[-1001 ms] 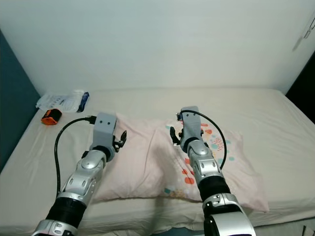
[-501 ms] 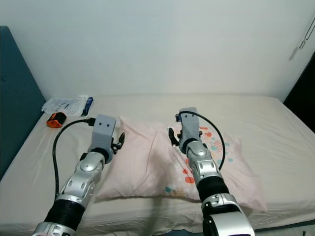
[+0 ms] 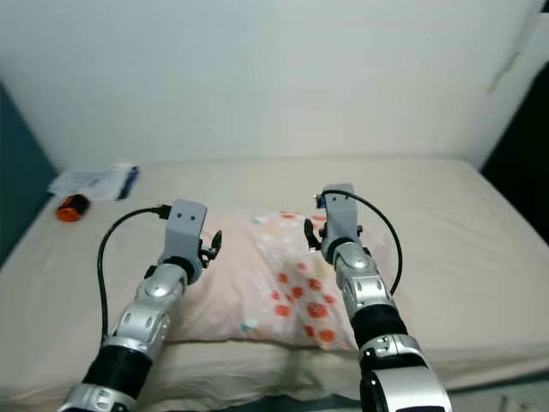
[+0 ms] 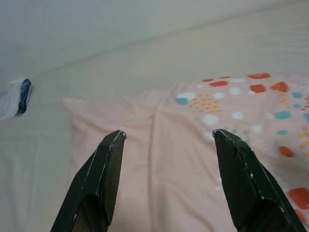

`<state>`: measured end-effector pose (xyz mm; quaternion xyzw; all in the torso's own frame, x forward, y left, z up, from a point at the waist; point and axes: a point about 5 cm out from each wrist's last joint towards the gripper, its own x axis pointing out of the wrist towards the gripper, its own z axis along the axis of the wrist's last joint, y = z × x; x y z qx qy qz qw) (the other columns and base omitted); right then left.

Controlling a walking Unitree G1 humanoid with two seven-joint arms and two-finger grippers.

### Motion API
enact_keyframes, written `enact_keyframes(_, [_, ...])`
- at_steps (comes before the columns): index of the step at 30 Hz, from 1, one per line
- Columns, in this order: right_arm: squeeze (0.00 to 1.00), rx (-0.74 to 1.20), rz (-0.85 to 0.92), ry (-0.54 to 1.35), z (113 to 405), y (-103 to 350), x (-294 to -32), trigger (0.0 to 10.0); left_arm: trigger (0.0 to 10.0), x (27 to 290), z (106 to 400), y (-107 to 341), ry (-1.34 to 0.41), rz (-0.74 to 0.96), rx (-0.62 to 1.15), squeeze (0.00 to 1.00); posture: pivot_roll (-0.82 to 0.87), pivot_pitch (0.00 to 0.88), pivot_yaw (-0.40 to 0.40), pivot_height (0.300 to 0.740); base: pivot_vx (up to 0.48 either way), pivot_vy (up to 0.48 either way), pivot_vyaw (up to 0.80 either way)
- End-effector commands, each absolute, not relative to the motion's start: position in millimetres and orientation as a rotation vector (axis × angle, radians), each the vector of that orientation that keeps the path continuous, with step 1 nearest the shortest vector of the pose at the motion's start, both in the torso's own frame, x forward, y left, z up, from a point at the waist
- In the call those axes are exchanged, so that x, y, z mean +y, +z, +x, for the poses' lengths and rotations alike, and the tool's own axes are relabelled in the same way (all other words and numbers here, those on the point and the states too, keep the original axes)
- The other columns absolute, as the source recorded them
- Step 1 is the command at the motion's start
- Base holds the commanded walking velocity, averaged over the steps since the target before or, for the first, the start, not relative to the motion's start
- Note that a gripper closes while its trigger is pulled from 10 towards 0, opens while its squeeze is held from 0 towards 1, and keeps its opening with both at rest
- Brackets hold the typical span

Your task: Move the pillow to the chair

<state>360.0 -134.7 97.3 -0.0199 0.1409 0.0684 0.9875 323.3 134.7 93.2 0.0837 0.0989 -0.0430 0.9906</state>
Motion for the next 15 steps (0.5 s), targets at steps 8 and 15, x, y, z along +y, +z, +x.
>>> enact_keyframes(8, [0.0, 0.279, -0.028, 0.159, 360.1, 96.4, -126.1, 10.0, 10.0, 139.8, 321.5, 89.1, -0.072, 0.174, 0.218, 0.0, 0.0, 0.0, -0.042, 0.74, 0.0, 0.0, 0.0])
enact_keyframes(15, [0.0, 0.278, -0.025, 0.159, 360.3, 96.5, -125.9, 10.0, 10.0, 138.7, 321.2, 89.3, -0.085, 0.157, 0.218, 0.0, 0.0, 0.0, -0.043, 0.74, 0.0, 0.137, 0.0])
